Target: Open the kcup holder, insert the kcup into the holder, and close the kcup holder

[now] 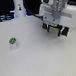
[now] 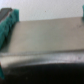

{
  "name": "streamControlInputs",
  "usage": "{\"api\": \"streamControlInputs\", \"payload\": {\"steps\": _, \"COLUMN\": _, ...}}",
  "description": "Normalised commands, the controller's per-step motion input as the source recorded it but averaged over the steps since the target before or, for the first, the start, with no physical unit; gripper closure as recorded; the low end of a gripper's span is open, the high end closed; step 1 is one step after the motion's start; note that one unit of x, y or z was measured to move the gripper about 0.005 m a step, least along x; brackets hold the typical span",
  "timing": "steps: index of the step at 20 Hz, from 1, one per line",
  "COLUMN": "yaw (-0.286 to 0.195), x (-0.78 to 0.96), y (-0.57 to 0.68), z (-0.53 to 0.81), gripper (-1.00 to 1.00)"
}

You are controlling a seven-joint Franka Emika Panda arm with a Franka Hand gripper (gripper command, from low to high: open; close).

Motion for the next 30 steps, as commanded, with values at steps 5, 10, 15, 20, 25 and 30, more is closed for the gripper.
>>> {"api": "streamControlInputs", "payload": {"steps": 5, "yaw": -0.005, "x": 0.16, "y": -0.08, "z": 0.01, "gripper": 1.00}}
{"api": "streamControlInputs", "payload": {"steps": 10, "yaw": 0.031, "x": 0.45, "y": -0.32, "z": 0.06, "gripper": 1.00}}
{"api": "streamControlInputs", "payload": {"steps": 15, "yaw": 0.025, "x": 0.69, "y": -0.43, "z": 0.14, "gripper": 1.00}}
{"api": "streamControlInputs", "payload": {"steps": 20, "yaw": 0.008, "x": 0.25, "y": -0.17, "z": 0.03, "gripper": 1.00}}
{"api": "streamControlInputs", "payload": {"steps": 25, "yaw": -0.001, "x": 0.17, "y": -0.23, "z": 0.00, "gripper": 1.00}}
{"api": "streamControlInputs", "payload": {"steps": 30, "yaw": 0.044, "x": 0.26, "y": -0.35, "z": 0.01, "gripper": 1.00}}
